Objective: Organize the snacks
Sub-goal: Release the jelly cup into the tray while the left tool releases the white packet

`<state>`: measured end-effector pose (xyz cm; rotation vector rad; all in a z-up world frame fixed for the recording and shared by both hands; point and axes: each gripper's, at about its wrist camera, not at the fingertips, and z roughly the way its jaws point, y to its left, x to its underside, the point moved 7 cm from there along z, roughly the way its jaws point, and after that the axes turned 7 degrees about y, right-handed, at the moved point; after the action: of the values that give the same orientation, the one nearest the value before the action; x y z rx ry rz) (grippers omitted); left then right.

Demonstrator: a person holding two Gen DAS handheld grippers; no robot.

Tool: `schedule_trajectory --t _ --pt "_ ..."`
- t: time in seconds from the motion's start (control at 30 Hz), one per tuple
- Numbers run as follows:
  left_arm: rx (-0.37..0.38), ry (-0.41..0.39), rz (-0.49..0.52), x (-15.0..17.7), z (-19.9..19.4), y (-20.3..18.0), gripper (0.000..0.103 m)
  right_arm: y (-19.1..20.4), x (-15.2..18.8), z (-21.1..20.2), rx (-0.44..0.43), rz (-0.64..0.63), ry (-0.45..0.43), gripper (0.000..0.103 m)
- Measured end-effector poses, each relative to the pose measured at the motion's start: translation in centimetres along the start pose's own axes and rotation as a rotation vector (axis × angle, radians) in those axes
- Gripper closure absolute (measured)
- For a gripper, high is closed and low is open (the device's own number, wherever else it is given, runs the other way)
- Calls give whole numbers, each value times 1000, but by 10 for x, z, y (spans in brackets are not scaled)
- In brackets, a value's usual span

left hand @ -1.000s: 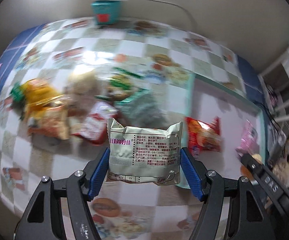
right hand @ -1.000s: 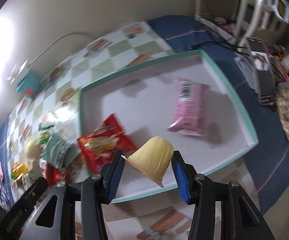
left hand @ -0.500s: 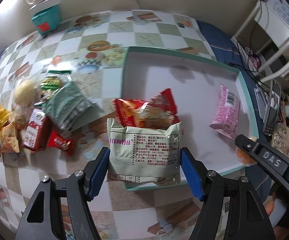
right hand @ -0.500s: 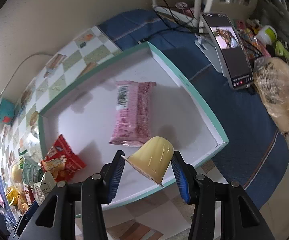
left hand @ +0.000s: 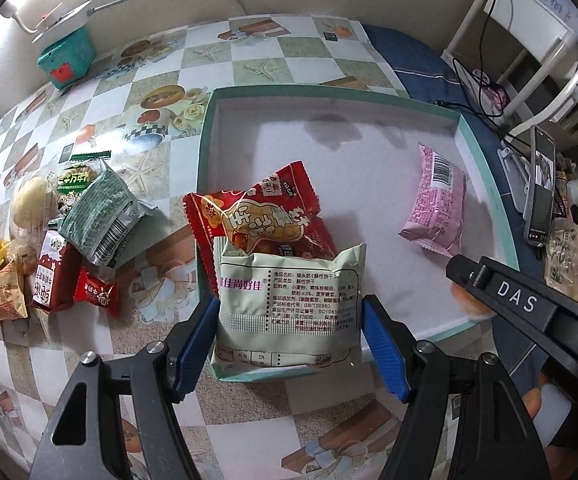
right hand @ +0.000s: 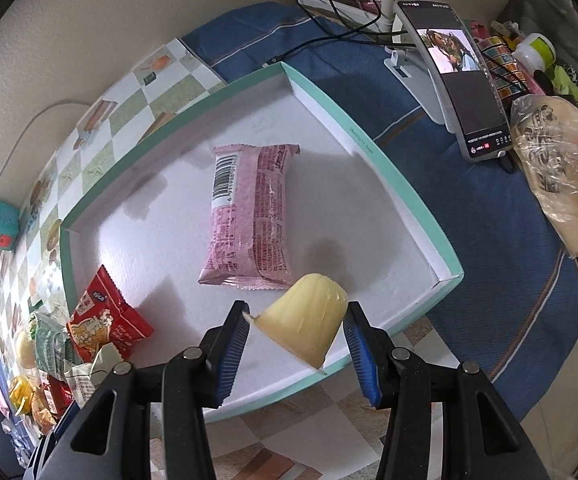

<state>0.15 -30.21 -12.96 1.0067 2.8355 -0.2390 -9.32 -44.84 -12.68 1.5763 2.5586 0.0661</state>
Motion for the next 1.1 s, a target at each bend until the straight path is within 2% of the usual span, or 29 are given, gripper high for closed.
schedule_trajectory --t 0.27,0.37,0.47,0.57,0.7,0.83,1.0,1.1 --pt "9 9 -15 0 -5 6 23 4 1 -1 1 -17 4 49" --pt "16 4 -28 -1 -11 9 16 8 0 -5 0 -24 -2 37" --pt "6 23 -71 -1 -15 21 16 10 -1 -14 -1 -33 -24 33" --pt "-4 19 -139 -4 -20 43 16 13 -3 -22 -2 -39 -39 28" --pt "-57 -10 -255 -8 -33 88 15 21 -3 -31 23 -70 -64 27" --pt "-98 -34 -380 -5 -46 138 15 32 -1 -39 11 -96 -78 26" --pt "-132 -62 -514 2 -61 195 14 57 8 -47 6 -154 -97 25" --pt "-138 -69 -602 11 -68 231 9 76 16 -49 2 -201 -103 24"
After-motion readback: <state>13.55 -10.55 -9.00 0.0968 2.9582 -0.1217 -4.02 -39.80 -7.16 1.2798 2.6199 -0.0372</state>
